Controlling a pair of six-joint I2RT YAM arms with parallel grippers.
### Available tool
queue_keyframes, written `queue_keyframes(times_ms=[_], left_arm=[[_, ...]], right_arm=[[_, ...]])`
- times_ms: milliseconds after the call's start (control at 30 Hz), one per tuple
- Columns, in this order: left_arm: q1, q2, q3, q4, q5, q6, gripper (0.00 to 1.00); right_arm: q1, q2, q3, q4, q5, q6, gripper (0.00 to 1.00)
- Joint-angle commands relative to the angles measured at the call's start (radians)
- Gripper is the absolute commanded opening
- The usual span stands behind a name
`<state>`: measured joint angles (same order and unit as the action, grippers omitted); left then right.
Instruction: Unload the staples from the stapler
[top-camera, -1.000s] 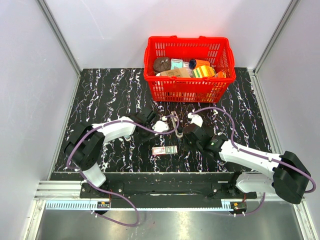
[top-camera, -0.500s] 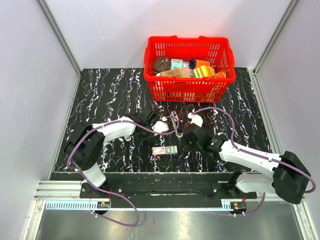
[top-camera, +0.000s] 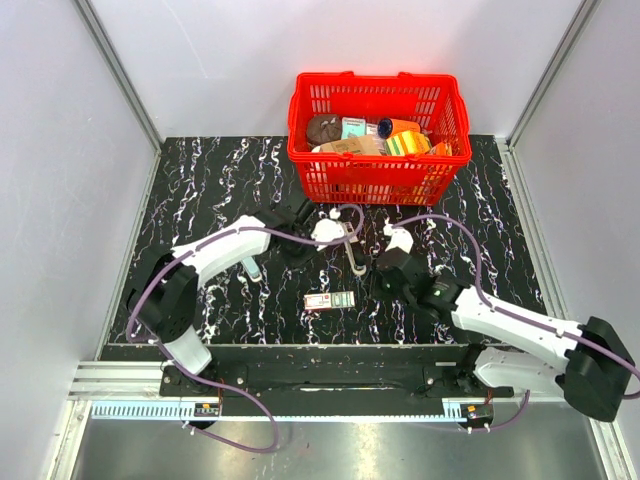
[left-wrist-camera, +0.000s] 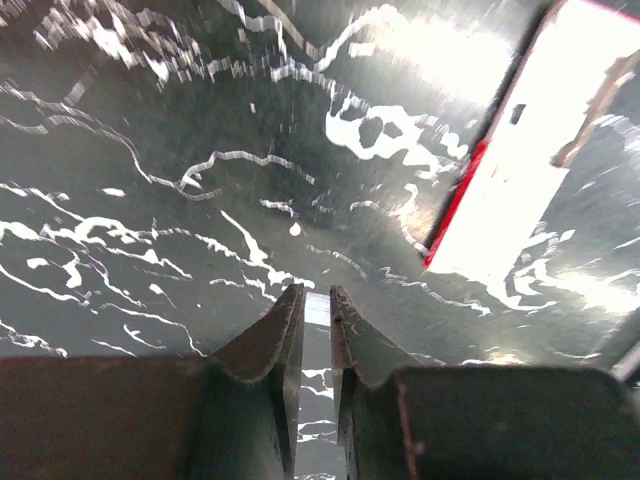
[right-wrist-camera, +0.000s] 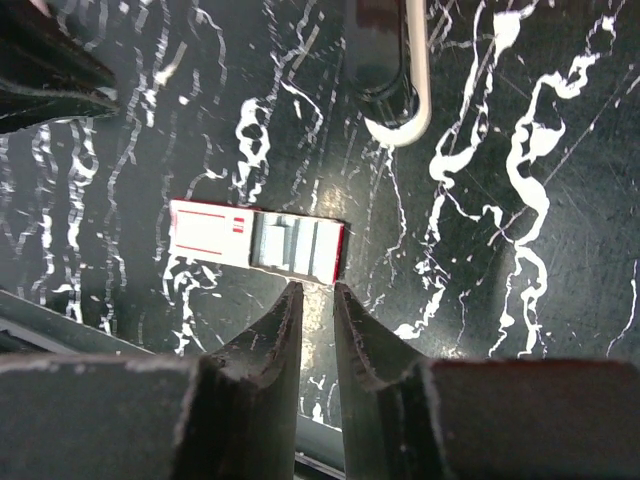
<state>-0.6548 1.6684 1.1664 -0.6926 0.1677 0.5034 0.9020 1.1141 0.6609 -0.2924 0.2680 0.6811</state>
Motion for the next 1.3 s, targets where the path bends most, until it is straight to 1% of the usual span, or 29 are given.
queue_keyframes(times_ms=[0, 67, 133, 233, 333, 400, 433, 467, 500, 533, 600, 700, 933, 1267], left_arm=[[0.032, -0.093, 0.171, -0.053, 0.238, -0.12, 0.01], [0.069, -0.105, 0.226, -0.041, 0.381, -0.198, 0.01], [0.116, -0.119, 0.249, 0.016, 0.539, -0.299, 0.02], [0.165, -0.15, 0.239, 0.171, 0.717, -0.483, 0.02], [0.187, -0.17, 0.198, 0.339, 0.834, -0.679, 0.02], [0.198, -0.193, 0.13, 0.526, 0.891, -0.851, 0.02], [0.202, -0.206, 0.083, 0.647, 0.909, -0.952, 0.02], [0.207, -0.216, 0.043, 0.759, 0.927, -1.042, 0.02], [0.211, -0.225, 0.001, 0.906, 0.941, -1.163, 0.02], [0.213, -0.228, -0.026, 0.998, 0.951, -1.243, 0.02], [0.216, -0.225, -0.066, 1.112, 0.972, -1.353, 0.02], [0.216, -0.225, -0.091, 1.212, 0.989, -1.445, 0.02], [0.224, -0.217, -0.139, 1.482, 1.035, -1.674, 0.02], [0.227, -0.214, -0.159, 1.624, 1.07, -1.79, 0.02]], right_arm=[[-0.009, -0.095, 0.003, 0.076, -0.012, -0.025, 0.25], [-0.009, -0.134, 0.017, 0.105, -0.033, -0.034, 0.27], [-0.009, -0.163, 0.042, 0.13, -0.056, -0.044, 0.3], [-0.009, -0.203, 0.084, 0.17, -0.087, -0.054, 0.34], [-0.009, -0.229, 0.111, 0.212, -0.118, -0.058, 0.36], [-0.009, -0.243, 0.121, 0.239, -0.133, -0.052, 0.37], [-0.009, -0.249, 0.124, 0.263, -0.142, -0.049, 0.4], [-0.009, -0.257, 0.123, 0.281, -0.151, -0.045, 0.44], [-0.009, -0.26, 0.123, 0.318, -0.159, -0.04, 0.5], [-0.009, -0.264, 0.124, 0.334, -0.164, -0.037, 0.55], [-0.011, -0.267, 0.121, 0.364, -0.171, -0.032, 0.61], [-0.012, -0.267, 0.121, 0.392, -0.179, -0.025, 0.63], [-0.017, -0.243, 0.137, 0.45, -0.211, -0.009, 0.62], [-0.035, -0.217, 0.189, 0.496, -0.256, -0.009, 0.61]])
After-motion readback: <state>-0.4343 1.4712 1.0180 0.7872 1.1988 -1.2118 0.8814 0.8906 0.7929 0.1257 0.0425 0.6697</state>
